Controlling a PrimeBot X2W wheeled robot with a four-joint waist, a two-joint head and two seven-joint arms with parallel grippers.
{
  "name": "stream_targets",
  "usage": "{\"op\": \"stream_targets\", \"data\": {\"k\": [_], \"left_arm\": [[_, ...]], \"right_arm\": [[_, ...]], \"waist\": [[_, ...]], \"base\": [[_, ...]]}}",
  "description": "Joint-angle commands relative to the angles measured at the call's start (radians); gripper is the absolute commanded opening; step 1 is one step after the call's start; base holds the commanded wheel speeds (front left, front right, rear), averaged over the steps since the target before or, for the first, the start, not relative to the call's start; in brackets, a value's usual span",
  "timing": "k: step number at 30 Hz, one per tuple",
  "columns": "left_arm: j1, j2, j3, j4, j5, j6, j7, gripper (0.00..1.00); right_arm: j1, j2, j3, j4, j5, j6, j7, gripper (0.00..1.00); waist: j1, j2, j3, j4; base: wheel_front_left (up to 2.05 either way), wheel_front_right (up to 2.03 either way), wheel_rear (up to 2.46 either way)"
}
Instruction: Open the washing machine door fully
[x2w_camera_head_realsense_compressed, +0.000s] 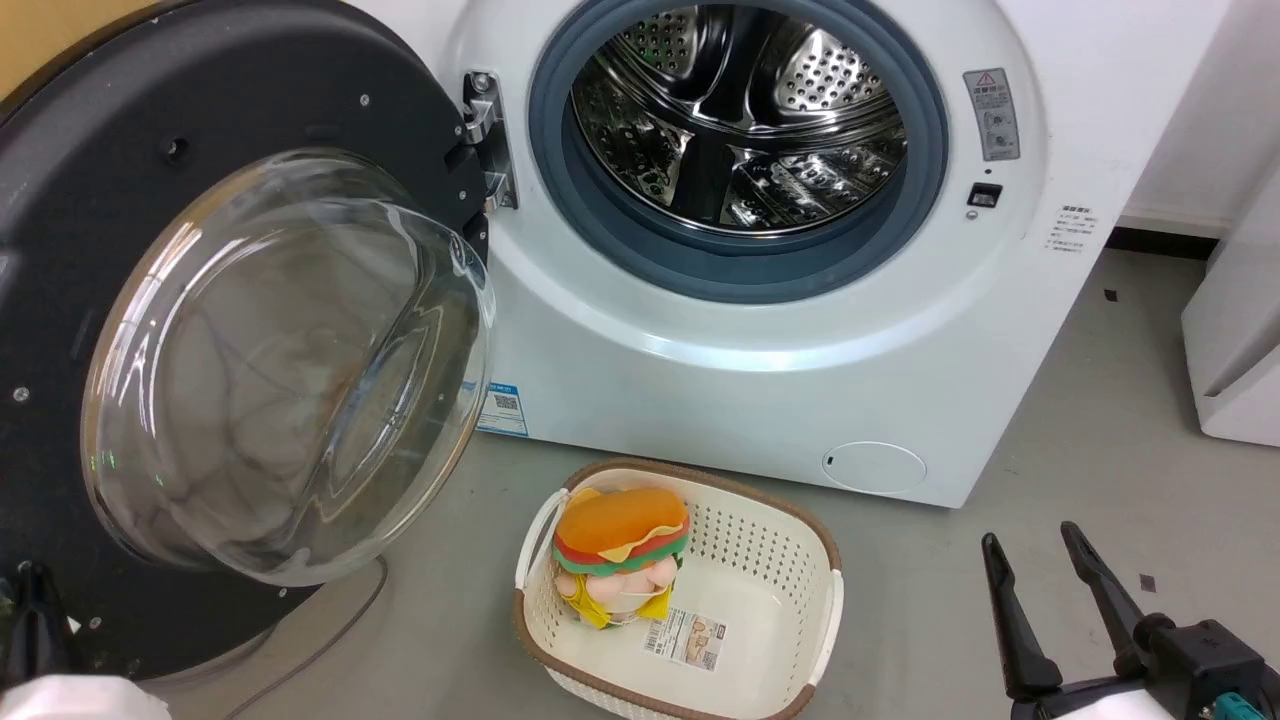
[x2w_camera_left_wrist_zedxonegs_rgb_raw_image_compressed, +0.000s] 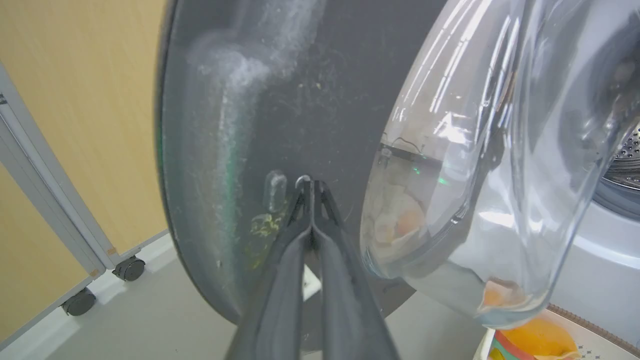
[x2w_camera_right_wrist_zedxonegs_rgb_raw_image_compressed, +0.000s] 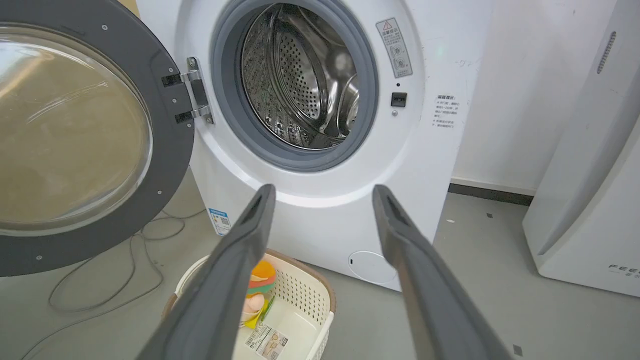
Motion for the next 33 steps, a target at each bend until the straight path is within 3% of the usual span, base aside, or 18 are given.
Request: {"op": "stream_targets", "data": {"k": [1, 8, 10, 11, 19, 33], "left_arm": [[0.017, -0.013, 0.009, -0.008, 0.015, -0.005, -0.005, 0.00], [0.126, -0.089, 0.008, -0.090, 0.060, -0.011, -0.005, 0.00], [0.165, -0.109, -0.010, -0.120, 0.078, -0.010, -0.005, 0.87], [0.185, -0.115, -0.023, -0.139, 0.098, -0.006, -0.005, 1.00], [0.281, -0.169, -0.154, -0.282, 0.196, -0.003, -0.003, 1.00], [0.187, -0.213, -0.300, -0.337, 0.245, -0.052, -0.004, 1.00]], "right_arm": [[0.012, 0.003, -0.002, -0.004, 0.002, 0.001, 0.002, 1.00], [0.016, 0.003, 0.005, 0.003, 0.001, 0.001, 0.005, 1.00], [0.016, 0.003, 0.010, 0.005, 0.001, 0.001, 0.007, 1.00], [0.015, 0.003, 0.013, 0.007, 0.001, 0.001, 0.007, 1.00], [0.022, 0.003, 0.012, 0.007, -0.011, 0.001, 0.018, 1.00], [0.028, 0.003, 0.019, -0.015, -0.029, 0.001, 0.049, 1.00]], "waist": [[0.0000, 0.0000, -0.001, -0.002], [0.0000, 0.0000, -0.018, -0.010], [0.0000, 0.0000, -0.022, -0.016], [0.0000, 0.0000, -0.025, -0.019], [0.0000, 0.0000, -0.039, -0.046], [0.0000, 0.0000, -0.045, -0.162]], "base": [[0.00, 0.00, 0.00], [0.00, 0.00, 0.00], [0.00, 0.00, 0.00], [0.00, 0.00, 0.00], [0.00, 0.00, 0.00], [0.00, 0.00, 0.00]]}}
